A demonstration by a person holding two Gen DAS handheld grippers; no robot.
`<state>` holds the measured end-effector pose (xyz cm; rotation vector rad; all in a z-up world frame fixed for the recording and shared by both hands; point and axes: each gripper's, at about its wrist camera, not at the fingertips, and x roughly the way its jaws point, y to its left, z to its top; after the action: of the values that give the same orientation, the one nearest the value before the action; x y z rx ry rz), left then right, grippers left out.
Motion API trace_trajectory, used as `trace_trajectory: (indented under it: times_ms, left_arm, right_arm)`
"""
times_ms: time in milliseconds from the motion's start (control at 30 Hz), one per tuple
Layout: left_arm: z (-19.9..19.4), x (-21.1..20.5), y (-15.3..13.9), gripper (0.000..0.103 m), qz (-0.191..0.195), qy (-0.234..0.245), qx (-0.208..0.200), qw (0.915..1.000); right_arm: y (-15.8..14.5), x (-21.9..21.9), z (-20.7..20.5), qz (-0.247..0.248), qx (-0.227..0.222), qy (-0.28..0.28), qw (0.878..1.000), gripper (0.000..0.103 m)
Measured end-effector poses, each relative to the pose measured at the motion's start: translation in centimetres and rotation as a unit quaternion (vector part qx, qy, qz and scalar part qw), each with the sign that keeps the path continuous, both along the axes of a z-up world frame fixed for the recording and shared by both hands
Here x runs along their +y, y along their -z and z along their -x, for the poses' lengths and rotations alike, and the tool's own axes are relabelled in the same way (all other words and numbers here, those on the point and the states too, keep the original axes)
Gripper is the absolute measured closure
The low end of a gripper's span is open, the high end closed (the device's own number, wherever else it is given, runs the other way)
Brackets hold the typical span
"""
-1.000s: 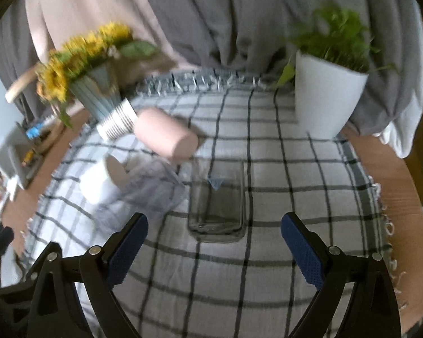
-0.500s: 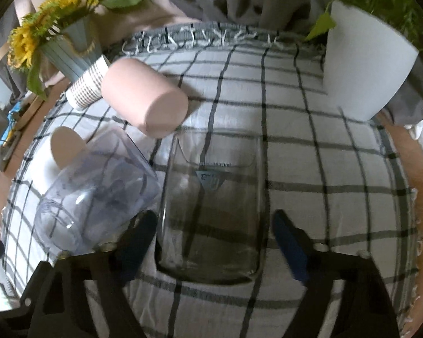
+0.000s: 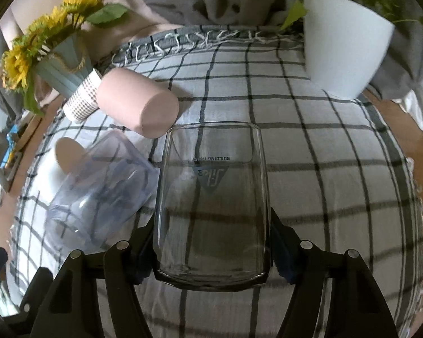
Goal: Flip cup upside down
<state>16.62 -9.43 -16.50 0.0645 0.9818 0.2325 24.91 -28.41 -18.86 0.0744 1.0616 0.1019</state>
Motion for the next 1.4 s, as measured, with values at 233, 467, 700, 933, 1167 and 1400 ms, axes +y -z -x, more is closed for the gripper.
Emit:
trace_trajectory:
  times_ms: [233,467,700,933,1167,1400]
  left_arm:
    - [2.5,2.1,-1.1,0.000,0.007,0.034,-0.007,0.9994]
    - [5.2,4.9,-0.9,0.000,0.010,0.061,-0.001,0.9981]
    - [7.2,6.2,-0.5,0.000,0.007,0.088,0.002,0.9961]
    - [8.4,6.3,0.3,0.000,0.005,0.095,0.008,0.9955]
    - [8.8,6.4,0.9,0.000,0.016,0.090,0.017,0.9957]
    - [9.5,5.3,-0.6,0.000,0.025,0.098,-0.015,0.9948]
  right_arm:
    - [-2.1,1.0,4.2,0.004,-0.018,0.025,1.000,0.036]
    - [-1.7,3.5,8.4,-0.001,0.003,0.058,0.998,0.036]
    - [-0.5,5.7,11.8,0.003,0.022,0.076,0.997,0.036]
    - [0.6,6.6,12.9,0.017,0.038,0.077,0.996,0.036]
    - [1.0,7.2,13.1,0.036,0.043,0.075,0.996,0.035]
    - [-1.9,6.3,13.8,0.034,0.018,0.065,0.997,0.025]
